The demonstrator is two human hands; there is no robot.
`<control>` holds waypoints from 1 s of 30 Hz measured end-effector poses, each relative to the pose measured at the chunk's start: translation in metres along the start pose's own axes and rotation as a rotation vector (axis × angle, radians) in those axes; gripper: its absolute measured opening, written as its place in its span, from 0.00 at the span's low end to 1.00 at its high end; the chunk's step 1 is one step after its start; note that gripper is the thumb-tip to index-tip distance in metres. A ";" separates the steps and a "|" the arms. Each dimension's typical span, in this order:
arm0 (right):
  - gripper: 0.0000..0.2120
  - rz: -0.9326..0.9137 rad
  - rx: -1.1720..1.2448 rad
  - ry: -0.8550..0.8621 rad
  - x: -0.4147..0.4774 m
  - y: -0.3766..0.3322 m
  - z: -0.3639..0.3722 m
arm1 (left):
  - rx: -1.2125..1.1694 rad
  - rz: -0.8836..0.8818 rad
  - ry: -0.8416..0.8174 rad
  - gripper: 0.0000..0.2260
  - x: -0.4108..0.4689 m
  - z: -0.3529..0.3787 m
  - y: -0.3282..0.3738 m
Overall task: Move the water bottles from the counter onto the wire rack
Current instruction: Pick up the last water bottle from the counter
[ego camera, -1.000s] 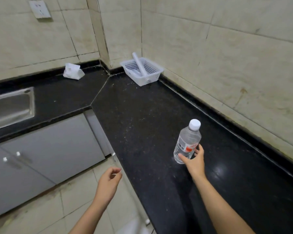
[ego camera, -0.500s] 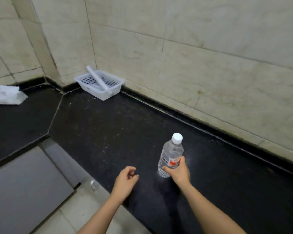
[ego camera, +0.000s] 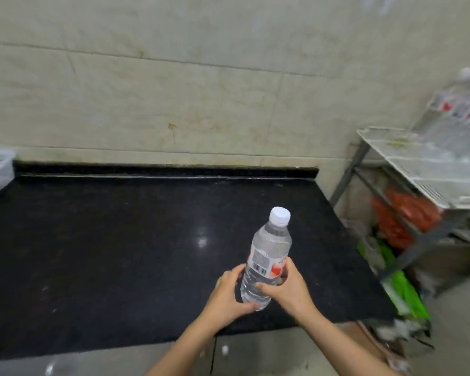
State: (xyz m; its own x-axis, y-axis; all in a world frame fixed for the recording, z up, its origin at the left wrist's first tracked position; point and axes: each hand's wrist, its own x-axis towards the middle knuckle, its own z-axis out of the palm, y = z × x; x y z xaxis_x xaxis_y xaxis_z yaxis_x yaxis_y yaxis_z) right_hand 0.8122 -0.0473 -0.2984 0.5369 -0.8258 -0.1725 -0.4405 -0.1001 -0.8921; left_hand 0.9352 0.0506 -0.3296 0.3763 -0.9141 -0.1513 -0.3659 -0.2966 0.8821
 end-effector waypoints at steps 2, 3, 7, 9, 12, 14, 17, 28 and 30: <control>0.25 0.008 0.026 0.081 -0.017 0.007 -0.036 | 0.017 0.110 -0.057 0.27 0.005 0.029 0.031; 0.25 0.013 0.038 0.127 -0.025 0.012 -0.055 | 0.013 0.156 -0.072 0.26 0.006 0.045 0.048; 0.27 0.017 0.076 0.317 -0.056 0.035 -0.135 | -0.019 0.299 -0.135 0.25 0.013 0.114 0.111; 0.27 -0.007 0.092 0.387 -0.072 0.045 -0.182 | -0.040 0.360 -0.163 0.27 0.016 0.154 0.144; 0.25 -0.041 0.085 0.478 -0.095 0.058 -0.258 | -0.077 0.437 -0.203 0.27 0.021 0.217 0.198; 0.24 -0.057 0.075 0.542 -0.105 0.067 -0.307 | -0.087 0.497 -0.244 0.26 0.027 0.255 0.234; 0.24 -0.064 0.089 0.650 -0.112 0.076 -0.371 | -0.075 0.595 -0.288 0.25 0.041 0.301 0.286; 0.24 -0.074 0.112 0.907 -0.037 0.083 -0.547 | 0.199 0.814 -0.312 0.32 0.173 0.405 0.422; 0.24 -0.077 0.132 0.919 -0.007 0.082 -0.576 | 0.377 0.843 -0.224 0.33 0.210 0.414 0.440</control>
State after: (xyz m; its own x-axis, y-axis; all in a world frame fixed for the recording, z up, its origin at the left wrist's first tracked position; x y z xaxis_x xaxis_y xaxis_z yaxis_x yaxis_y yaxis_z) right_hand 0.3581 -0.3695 -0.1297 -0.2439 -0.9405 0.2368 -0.3119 -0.1551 -0.9374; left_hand 0.5011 -0.3865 -0.1578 -0.2949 -0.8880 0.3528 -0.7076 0.4510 0.5439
